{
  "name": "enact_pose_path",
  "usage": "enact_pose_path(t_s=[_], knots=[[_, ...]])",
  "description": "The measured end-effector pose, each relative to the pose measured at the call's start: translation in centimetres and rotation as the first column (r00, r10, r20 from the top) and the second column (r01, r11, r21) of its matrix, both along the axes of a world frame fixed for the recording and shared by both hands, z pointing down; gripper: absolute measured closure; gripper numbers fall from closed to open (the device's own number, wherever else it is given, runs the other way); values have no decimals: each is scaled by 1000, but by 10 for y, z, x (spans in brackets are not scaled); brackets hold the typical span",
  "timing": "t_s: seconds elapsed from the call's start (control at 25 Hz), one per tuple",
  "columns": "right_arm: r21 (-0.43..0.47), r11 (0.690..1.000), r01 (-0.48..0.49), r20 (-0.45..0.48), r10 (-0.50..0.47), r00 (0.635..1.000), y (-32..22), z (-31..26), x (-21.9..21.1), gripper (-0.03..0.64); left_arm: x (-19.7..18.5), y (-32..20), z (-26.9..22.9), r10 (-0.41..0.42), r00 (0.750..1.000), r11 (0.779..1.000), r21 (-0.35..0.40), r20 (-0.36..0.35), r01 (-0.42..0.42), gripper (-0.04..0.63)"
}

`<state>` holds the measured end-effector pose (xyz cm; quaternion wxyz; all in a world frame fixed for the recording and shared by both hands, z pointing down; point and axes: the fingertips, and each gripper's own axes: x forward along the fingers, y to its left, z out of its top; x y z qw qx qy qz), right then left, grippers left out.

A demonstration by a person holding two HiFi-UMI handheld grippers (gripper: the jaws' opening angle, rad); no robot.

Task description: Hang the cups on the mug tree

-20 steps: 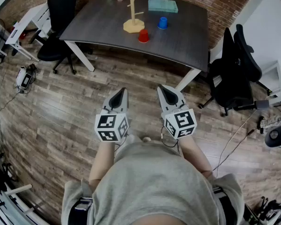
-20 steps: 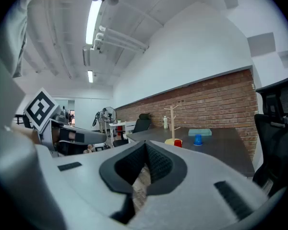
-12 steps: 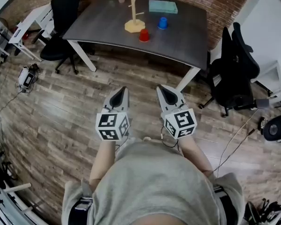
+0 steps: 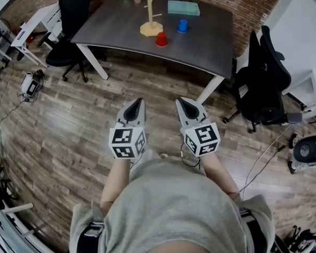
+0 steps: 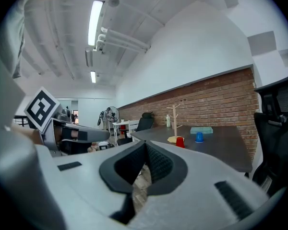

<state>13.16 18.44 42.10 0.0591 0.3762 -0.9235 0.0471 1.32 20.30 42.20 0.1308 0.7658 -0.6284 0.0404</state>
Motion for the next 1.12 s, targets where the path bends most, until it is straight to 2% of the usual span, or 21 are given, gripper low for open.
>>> enact_pose_path(t_s=[0.16, 0.28, 0.64, 0.92, 1.12], knots=[[-18, 1000, -13, -9, 13, 1000, -7, 7, 6, 618, -1, -3, 2, -9, 1000, 1000, -3, -5, 9, 580], [-31, 999, -25, -15, 24, 1000, -14, 9, 10, 581, 0, -7, 3, -3, 1000, 1000, -12, -3, 3, 532], [-55, 997, -47, -9, 47, 999, -44, 17, 11, 508, -3, -31, 12, 29, 1000, 999, -22, -9, -29, 446], [-70, 997, -44, -9, 43, 999, -80, 22, -2, 430, -13, -68, 13, 51, 999, 999, -13, -6, -51, 385], [-68, 997, -33, -7, 33, 999, -115, 23, -22, 411, -29, -101, 14, 53, 999, 999, -3, -7, -54, 376]])
